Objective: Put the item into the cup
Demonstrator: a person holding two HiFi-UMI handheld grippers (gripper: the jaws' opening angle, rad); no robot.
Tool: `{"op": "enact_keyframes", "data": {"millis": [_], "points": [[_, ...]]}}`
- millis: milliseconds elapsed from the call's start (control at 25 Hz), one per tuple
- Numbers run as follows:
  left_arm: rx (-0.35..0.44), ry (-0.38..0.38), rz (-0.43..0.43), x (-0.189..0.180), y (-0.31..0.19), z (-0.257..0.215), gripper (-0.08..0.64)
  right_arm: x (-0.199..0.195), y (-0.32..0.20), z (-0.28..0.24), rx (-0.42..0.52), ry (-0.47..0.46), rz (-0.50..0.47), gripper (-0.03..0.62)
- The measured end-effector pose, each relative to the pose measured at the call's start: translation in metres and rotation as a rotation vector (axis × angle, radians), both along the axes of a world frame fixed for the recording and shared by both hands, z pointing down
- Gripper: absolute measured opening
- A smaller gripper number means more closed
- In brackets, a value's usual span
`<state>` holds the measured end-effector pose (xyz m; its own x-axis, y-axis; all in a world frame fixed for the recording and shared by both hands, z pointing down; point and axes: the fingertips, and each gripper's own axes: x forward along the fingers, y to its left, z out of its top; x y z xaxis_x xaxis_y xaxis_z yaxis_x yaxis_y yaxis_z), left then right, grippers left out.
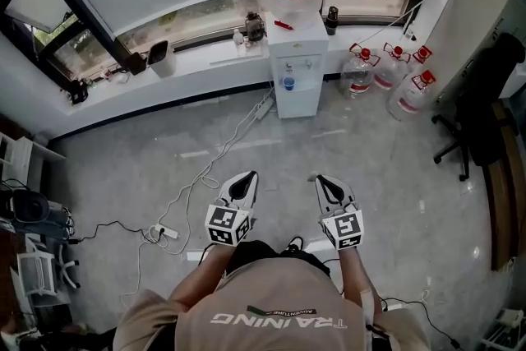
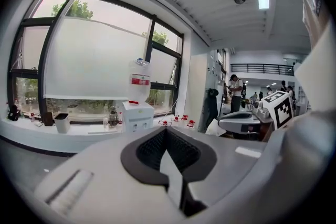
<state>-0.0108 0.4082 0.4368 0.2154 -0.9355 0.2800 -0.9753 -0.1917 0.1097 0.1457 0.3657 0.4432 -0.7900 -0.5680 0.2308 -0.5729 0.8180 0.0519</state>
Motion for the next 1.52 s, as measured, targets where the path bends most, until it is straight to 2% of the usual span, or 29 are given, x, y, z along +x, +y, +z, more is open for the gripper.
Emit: {"op": "enact_keyframes", "data": {"millis": [240, 680, 880, 1080, 1520], "points": [[-0.033, 0.011, -0.002, -0.005, -0.028, 0.011, 0.007, -0.008, -0.034, 0.009, -0.015, -0.013, -0.017, 0.011], [0.043, -0.016, 0.062, -0.071, -0.118, 0.0, 0.008, -0.077, -0.107, -0.01, 0.041, 0.027, 0.007, 0.011], [0.04, -0.012, 0.124, -0.106, -0.16, -0.001, 0.008, -0.113, -0.146, -0.009, 0.012, 0.012, 0.071, 0.011], [0.031, -0.017, 0.176, -0.136, -0.191, 0.009, 0.008, -0.138, -0.17, -0.003, 0.006, 0.036, 0.134, 0.011], [-0.024, 0.052, 0.187, -0.148, -0.262, 0.029, 0.008, -0.153, -0.237, 0.014, -0.025, 0.031, 0.131, 0.011]]}}
